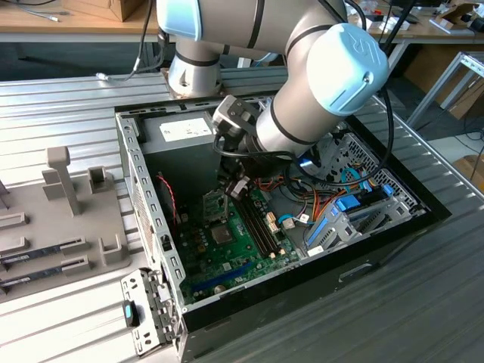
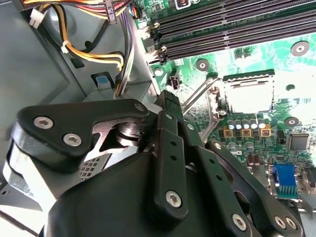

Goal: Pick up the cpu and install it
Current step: 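Close the cpu cover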

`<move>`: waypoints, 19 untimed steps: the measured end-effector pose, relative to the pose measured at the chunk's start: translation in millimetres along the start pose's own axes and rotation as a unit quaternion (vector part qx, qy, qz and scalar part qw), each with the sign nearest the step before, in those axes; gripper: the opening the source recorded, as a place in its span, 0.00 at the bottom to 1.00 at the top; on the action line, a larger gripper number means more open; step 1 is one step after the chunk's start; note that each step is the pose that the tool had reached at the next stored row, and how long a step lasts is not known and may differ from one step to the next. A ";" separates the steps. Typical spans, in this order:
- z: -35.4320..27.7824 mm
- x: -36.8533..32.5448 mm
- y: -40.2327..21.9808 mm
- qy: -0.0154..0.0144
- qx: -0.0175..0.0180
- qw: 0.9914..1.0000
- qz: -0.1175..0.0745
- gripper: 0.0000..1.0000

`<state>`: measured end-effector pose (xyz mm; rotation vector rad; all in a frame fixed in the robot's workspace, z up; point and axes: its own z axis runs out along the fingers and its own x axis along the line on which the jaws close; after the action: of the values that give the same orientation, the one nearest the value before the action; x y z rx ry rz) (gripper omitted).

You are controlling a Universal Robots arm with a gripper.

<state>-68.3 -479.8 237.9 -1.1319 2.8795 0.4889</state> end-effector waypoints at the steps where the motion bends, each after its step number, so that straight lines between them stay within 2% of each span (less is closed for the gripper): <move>1: -0.3 0.0 -0.1 0.000 0.000 1.000 0.000 0.11; 13: -4.6 0.2 0.3 -0.003 -0.003 1.000 0.000 0.11; 19: -7.0 0.0 1.0 -0.003 -0.003 1.000 -0.001 0.11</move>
<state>-68.2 -481.1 244.8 -1.1310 2.8748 0.5000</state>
